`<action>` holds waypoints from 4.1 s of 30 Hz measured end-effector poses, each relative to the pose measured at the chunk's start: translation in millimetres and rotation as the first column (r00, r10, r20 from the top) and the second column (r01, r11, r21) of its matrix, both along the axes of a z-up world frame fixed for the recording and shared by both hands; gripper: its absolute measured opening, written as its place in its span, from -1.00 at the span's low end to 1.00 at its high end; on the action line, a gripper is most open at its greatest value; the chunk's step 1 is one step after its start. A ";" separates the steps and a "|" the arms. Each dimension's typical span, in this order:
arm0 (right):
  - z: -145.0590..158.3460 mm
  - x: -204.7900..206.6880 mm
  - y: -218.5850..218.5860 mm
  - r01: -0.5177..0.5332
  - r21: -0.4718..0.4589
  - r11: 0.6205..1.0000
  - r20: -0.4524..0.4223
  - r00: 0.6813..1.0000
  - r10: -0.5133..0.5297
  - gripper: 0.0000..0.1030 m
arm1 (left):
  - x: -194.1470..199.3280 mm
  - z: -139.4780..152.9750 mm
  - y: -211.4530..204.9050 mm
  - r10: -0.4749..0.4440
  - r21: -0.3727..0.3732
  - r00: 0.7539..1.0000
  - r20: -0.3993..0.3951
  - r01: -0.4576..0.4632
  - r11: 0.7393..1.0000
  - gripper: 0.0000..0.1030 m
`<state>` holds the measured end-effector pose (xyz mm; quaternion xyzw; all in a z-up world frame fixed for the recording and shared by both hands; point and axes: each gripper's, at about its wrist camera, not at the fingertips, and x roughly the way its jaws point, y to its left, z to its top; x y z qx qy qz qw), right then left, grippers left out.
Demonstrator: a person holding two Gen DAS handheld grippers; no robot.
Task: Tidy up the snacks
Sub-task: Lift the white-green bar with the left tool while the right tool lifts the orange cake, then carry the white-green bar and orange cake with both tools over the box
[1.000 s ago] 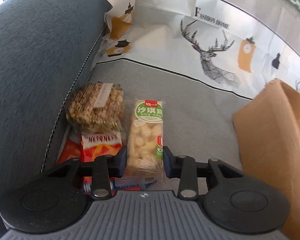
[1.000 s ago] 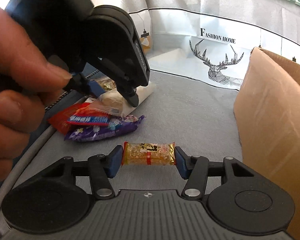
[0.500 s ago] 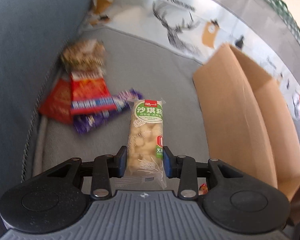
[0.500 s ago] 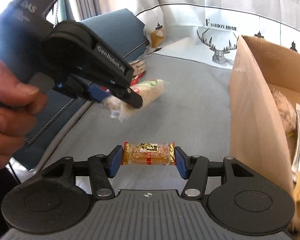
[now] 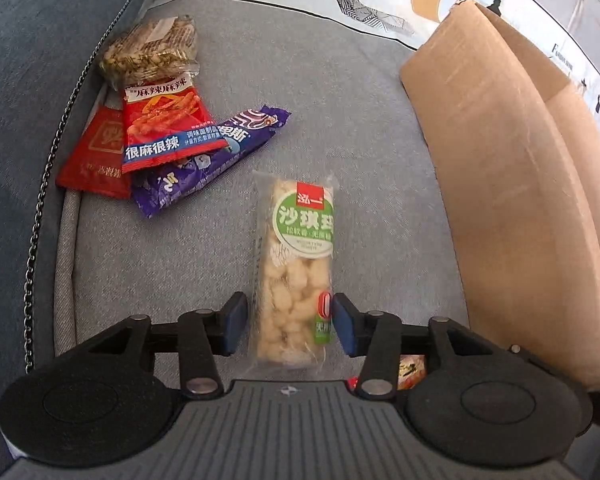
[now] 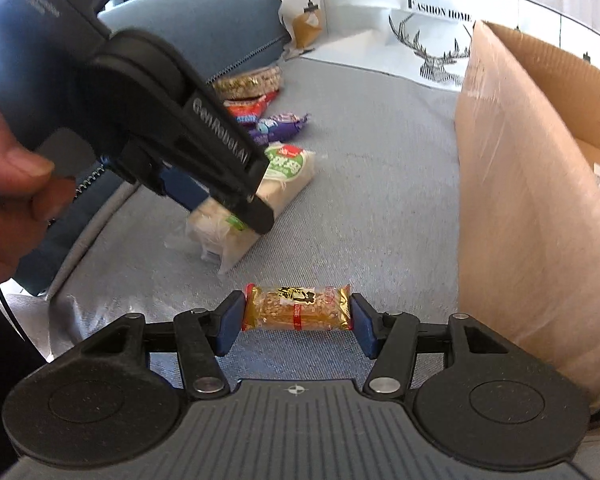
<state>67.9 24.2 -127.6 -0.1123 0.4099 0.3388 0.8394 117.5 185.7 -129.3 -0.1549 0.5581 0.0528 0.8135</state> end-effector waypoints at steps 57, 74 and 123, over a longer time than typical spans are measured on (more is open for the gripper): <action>82.5 -31.9 -25.1 -0.028 0.118 0.993 0.284 0.959 -0.007 0.10 | -19.7 82.3 -1.0 0.081 0.117 0.922 0.378 -0.135 0.984 -0.23; 161.6 57.7 -133.2 0.144 0.277 0.950 0.425 0.868 -0.255 0.10 | -6.3 122.4 -58.8 0.000 0.103 0.835 0.551 -0.069 0.992 -0.23; 122.8 81.9 -227.1 0.371 0.174 0.912 0.416 0.812 -0.409 0.10 | 56.6 115.7 -172.7 -0.093 -0.015 0.772 0.629 0.132 0.991 -0.23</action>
